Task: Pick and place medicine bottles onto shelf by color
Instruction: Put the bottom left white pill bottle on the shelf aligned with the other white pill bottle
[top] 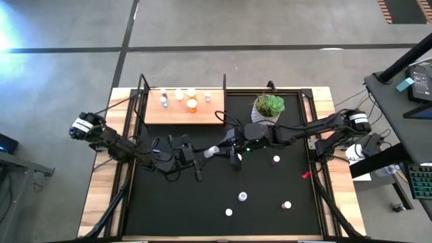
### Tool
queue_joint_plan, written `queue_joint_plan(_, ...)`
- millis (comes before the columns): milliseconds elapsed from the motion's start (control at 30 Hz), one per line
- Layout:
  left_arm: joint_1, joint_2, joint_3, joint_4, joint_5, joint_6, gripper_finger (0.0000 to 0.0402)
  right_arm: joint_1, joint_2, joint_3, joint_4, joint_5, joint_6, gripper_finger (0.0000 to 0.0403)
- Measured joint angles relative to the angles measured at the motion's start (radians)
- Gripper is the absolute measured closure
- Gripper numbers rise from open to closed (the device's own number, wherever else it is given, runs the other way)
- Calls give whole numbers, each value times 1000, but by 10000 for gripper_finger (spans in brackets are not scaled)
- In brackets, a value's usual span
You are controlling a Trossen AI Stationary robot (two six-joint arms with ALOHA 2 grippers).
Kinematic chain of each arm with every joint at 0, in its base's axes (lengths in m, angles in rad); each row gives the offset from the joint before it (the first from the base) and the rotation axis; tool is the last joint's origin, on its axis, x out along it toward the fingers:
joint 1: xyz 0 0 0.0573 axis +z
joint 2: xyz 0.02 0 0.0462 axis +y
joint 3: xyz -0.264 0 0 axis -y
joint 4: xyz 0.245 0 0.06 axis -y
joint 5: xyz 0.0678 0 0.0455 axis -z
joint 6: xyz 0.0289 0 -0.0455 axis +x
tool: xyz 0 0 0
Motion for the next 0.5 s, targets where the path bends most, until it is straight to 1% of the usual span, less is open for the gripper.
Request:
queue_joint_plan(200,0,0,0,-6,-1,1,222,0,-14,0,-59,24,9,268)
queue_joint_plan(300,0,0,1,-67,-1,-9,208,0,-14,0,-75,25,16,268)
queue_joint_plan(400,0,0,5,-137,-1,-58,195,0,-14,0,-92,25,31,268)
queue_joint_plan(500,0,0,6,-195,-1,-91,183,-1,-13,18,-164,26,42,268)
